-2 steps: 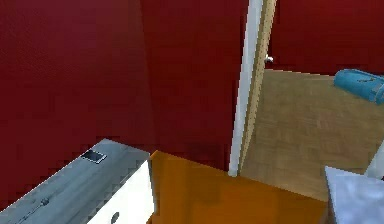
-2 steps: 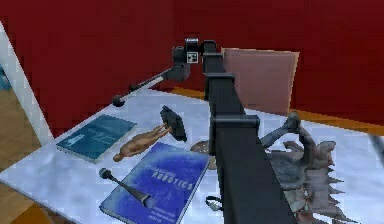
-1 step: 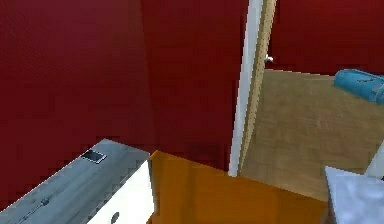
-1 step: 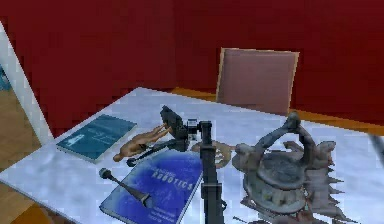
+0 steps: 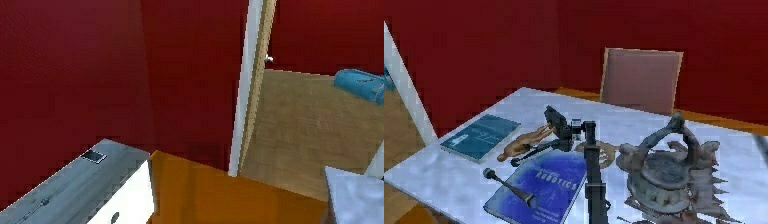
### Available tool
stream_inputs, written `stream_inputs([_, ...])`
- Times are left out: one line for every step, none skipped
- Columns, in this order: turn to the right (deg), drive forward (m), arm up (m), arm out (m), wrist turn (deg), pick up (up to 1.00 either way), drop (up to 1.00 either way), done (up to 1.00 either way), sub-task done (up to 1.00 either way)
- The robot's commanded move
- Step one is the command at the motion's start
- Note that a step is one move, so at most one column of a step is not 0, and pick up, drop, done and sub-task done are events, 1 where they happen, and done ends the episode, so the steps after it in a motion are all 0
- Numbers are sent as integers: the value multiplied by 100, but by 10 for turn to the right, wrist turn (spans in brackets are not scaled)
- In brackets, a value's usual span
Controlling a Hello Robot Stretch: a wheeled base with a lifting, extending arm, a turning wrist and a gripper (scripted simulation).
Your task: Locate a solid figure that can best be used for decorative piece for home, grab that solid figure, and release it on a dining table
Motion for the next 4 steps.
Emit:
stream_inputs([0, 0, 10, 0, 0, 0, 0, 0, 0])
stream_inputs([0, 0, 18, 0, 0, 0, 0, 0, 0])
stream_inputs([0, 0, 0, 0, -450, 0, 0, 0, 0])
stream_inputs([0, 0, 0, 0, -90, 0, 0, 0, 0])
